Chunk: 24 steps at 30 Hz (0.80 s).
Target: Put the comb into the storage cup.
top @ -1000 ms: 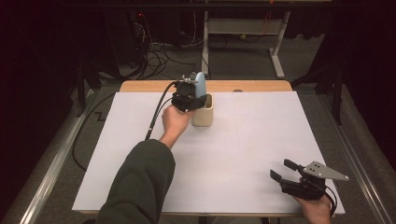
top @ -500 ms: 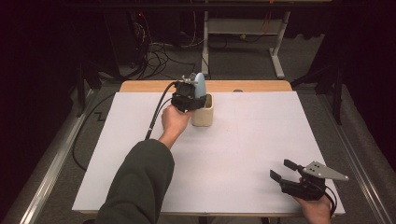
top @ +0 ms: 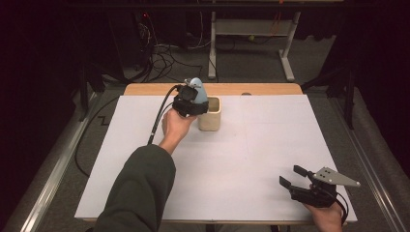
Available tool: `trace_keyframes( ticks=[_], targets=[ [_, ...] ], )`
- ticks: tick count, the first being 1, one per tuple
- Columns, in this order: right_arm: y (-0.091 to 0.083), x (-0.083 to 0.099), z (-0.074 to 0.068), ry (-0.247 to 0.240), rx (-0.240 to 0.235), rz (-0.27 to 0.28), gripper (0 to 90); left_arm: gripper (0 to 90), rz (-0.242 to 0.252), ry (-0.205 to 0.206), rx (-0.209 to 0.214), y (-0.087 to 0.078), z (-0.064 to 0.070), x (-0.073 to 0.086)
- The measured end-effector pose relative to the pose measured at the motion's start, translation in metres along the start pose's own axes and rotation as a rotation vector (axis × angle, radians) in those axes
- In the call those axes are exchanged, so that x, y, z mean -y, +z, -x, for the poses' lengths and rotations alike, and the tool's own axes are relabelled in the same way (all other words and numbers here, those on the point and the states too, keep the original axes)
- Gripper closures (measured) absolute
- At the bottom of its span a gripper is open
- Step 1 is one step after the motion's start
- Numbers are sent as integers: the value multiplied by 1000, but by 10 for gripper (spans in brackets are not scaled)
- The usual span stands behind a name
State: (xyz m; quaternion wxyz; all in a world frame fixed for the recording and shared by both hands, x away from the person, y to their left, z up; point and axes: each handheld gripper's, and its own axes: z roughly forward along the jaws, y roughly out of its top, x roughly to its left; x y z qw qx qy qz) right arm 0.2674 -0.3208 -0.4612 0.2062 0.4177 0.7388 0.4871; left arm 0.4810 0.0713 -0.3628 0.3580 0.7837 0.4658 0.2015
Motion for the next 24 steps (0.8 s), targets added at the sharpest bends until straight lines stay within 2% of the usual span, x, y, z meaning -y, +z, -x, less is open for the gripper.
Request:
trace_keyframes(
  ticks=[11, 24],
  targets=[
    [0, 0, 0, -1, 0, -1, 272, 356, -5, -33, 24, -2, -7, 4],
    [0, 0, 0, 1, 0, 1, 272, 317, -7, -35, 35, -4, -10, 8]
  ],
)
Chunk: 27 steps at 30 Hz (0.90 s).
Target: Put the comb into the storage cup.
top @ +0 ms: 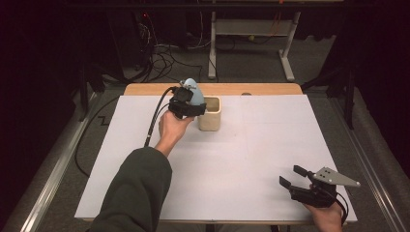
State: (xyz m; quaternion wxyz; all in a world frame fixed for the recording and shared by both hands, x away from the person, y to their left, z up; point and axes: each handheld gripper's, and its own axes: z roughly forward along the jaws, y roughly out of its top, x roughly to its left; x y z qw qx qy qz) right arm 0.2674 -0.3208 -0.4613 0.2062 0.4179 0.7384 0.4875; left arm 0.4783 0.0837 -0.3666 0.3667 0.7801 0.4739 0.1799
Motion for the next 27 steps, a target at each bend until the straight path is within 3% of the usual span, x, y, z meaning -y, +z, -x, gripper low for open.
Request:
trace_keyframes(
  ticks=[27],
  targets=[
    [0, 0, 0, -2, -1, -2, 271, 278, 20, 16, 17, -8, -7, 8]
  ],
)
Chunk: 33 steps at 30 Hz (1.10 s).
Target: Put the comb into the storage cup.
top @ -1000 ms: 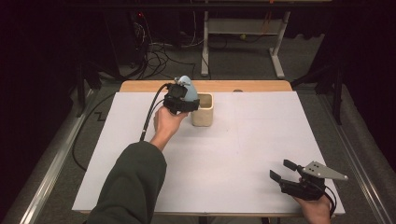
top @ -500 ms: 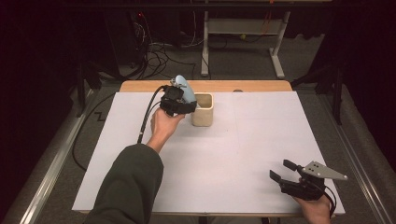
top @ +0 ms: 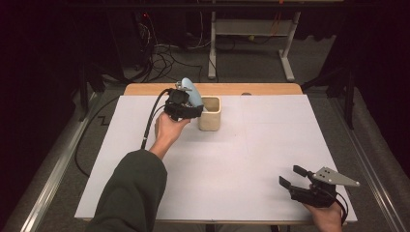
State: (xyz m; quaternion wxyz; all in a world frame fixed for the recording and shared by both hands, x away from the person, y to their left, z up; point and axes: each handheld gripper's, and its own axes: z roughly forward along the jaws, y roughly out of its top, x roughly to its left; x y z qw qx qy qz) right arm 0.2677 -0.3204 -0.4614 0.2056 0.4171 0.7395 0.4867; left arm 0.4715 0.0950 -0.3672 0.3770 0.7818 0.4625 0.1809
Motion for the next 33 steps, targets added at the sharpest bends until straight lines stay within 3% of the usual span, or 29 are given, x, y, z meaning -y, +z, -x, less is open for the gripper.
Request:
trace_keyframes(
  ticks=[22, 33],
  targets=[
    [0, 0, 0, 1, 2, 0, 271, 281, 3, 13, 8, -5, -2, 7],
    [0, 0, 0, 0, 1, -2, 271, 280, 16, -7, 21, -11, -7, 12]
  ],
)
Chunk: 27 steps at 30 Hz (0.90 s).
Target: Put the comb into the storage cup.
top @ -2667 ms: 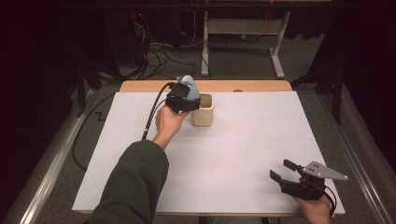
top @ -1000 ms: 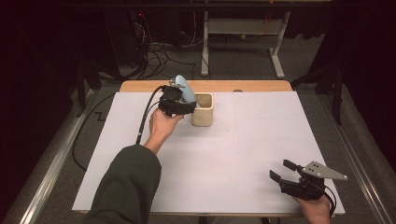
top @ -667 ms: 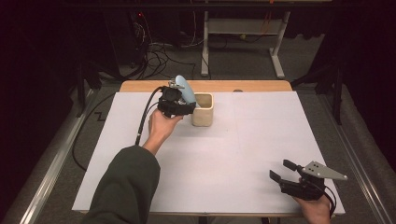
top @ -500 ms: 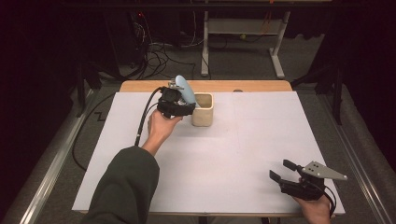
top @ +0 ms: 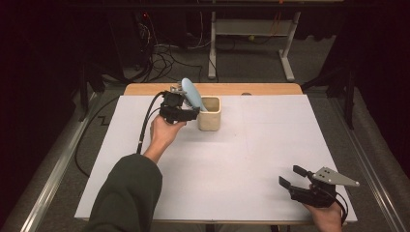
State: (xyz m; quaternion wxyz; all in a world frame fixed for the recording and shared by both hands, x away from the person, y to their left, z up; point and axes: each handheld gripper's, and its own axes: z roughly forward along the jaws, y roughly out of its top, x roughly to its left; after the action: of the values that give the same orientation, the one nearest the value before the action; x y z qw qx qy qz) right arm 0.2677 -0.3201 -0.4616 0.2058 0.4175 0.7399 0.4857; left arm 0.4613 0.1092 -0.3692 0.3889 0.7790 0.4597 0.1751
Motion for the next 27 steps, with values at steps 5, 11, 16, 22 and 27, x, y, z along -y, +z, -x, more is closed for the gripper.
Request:
trace_keyframes(
  ticks=[5, 11, 16, 22, 27],
  targets=[
    [0, 0, 0, 1, 0, -1, 271, 281, -4, 27, -8, -3, 1, 3],
    [0, 0, 0, 0, 0, -1, 271, 282, 5, 28, -12, -7, 0, 6],
    [0, 0, 0, 1, 1, -1, 271, 285, 9, 25, -6, -10, -2, 8],
    [0, 0, 0, -1, 1, -1, 271, 285, 11, 20, -3, -13, -3, 9],
    [0, 0, 0, -2, 1, -1, 271, 285, 15, 19, 0, -16, -4, 11]
  ],
)
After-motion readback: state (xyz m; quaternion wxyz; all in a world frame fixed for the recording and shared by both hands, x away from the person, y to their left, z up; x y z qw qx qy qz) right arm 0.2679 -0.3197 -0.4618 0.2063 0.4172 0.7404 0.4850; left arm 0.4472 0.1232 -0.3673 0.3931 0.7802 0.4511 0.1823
